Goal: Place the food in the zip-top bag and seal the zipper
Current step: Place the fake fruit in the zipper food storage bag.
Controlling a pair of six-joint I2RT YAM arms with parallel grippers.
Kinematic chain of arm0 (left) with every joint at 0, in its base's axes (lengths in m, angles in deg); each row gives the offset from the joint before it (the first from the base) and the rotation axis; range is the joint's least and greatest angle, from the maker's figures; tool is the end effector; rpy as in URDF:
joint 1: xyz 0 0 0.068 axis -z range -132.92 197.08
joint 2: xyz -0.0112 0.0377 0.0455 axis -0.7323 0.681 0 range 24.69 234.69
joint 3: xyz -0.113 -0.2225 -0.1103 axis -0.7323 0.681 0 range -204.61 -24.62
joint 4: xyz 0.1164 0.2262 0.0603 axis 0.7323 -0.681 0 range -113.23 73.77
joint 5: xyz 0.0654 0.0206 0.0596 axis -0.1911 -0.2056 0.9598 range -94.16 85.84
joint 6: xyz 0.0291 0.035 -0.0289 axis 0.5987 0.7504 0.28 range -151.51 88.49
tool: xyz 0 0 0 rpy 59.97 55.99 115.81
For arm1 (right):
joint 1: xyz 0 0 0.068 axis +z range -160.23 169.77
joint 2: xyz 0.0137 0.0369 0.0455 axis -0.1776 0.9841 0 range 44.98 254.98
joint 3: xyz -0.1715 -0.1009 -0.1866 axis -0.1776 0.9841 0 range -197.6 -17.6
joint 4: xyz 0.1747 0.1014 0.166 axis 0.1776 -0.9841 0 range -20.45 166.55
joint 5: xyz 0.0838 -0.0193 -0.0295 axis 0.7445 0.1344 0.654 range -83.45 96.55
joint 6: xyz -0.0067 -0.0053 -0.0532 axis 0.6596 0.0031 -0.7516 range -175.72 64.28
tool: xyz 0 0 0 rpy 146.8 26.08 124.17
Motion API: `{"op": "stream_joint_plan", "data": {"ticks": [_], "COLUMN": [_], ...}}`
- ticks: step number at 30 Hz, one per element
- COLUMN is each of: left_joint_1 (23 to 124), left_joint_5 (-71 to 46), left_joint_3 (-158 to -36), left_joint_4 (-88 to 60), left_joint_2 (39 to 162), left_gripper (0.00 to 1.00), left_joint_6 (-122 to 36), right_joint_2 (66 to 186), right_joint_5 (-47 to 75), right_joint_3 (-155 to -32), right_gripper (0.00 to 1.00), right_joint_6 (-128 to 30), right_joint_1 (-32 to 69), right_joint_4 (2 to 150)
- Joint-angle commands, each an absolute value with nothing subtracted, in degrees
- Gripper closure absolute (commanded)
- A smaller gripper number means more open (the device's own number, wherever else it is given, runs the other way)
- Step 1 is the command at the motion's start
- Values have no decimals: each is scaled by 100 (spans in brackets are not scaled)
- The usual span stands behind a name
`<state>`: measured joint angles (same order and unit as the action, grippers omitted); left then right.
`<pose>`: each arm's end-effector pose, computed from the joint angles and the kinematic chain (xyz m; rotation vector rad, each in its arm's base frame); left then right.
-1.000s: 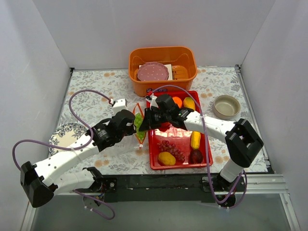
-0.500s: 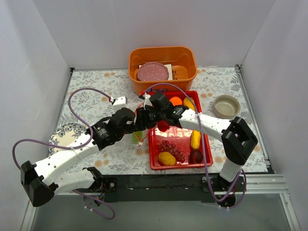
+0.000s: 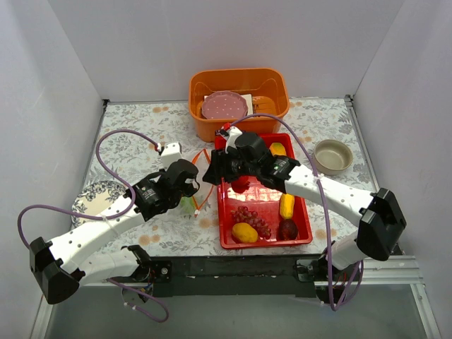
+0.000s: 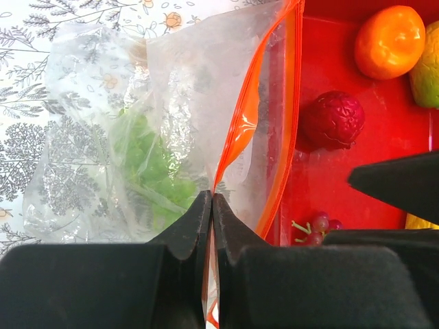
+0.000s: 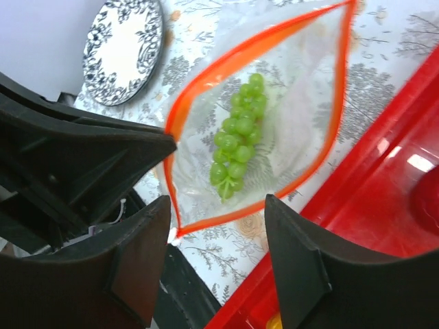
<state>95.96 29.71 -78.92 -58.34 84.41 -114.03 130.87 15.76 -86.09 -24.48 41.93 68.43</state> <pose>0.1506 -0.1424 0.3017 -0.9124 2.0916 -0.5189 0.2110 0.2809 0.3139 -0.5051 2.1253 1.0468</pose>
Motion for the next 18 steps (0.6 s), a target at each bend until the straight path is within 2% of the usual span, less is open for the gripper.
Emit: {"op": "stream_joint_plan", "data": {"ticks": [1,9,15,18], "left_joint_1": [9612,9604,9604,9612], "left_joint_5": [3293,3328,3284,3284], "left_joint_3": [-8060,-7964,-7884,-7884], "left_joint_4": [-5965,-5947,-5939,-5956], "left_joint_2": [8296,8199,8102,8094], "left_gripper": [100,100,100,100], "left_joint_6": [-11527,-11509,-11545,-11553], "right_joint_2": [13093,13743,14219,14272], "right_joint_5": [1076,1358,1806,1929], "right_joint_3": [-8413,-8457,-8597,-8598], "right_gripper": [37,37,43,60], "right_joint_6": [-2364,-2285,-2188,-2162], "right_joint_1": [4110,4101,4092,4101], "right_joint_4": [6512,6889,7232,7399]}}
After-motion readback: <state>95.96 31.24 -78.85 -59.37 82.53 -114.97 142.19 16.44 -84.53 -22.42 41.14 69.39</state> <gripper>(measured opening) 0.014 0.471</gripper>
